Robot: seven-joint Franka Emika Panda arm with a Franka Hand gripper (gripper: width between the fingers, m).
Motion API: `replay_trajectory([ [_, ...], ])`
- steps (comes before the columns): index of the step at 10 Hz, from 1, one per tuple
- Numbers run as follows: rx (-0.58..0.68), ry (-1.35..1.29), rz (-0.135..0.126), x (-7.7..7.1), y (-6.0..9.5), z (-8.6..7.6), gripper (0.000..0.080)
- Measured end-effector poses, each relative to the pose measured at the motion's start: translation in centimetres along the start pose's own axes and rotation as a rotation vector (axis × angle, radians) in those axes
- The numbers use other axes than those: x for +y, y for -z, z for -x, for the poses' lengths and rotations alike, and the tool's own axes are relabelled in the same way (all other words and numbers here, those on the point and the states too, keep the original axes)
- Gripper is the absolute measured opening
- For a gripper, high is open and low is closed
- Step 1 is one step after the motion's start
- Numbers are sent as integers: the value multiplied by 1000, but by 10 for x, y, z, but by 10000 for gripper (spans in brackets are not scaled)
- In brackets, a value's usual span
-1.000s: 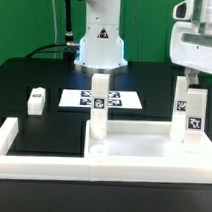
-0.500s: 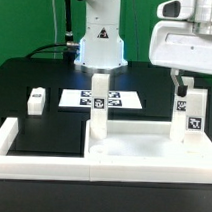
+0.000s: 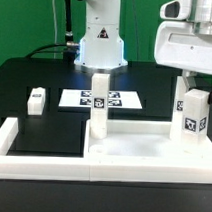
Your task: Assemble desk
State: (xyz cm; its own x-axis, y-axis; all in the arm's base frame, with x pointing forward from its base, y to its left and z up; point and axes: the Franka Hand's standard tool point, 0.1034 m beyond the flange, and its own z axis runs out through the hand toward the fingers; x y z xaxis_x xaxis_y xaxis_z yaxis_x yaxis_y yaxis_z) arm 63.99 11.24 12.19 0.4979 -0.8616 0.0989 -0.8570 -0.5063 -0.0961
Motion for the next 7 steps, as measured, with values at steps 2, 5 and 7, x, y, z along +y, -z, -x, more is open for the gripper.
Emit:
replay_trajectory([
  [2, 0, -140, 0, 0, 0, 0, 290],
  [5, -40, -595, -4, -7, -1, 4, 290],
  [7, -73, -871, -38, -11, -2, 4, 290],
])
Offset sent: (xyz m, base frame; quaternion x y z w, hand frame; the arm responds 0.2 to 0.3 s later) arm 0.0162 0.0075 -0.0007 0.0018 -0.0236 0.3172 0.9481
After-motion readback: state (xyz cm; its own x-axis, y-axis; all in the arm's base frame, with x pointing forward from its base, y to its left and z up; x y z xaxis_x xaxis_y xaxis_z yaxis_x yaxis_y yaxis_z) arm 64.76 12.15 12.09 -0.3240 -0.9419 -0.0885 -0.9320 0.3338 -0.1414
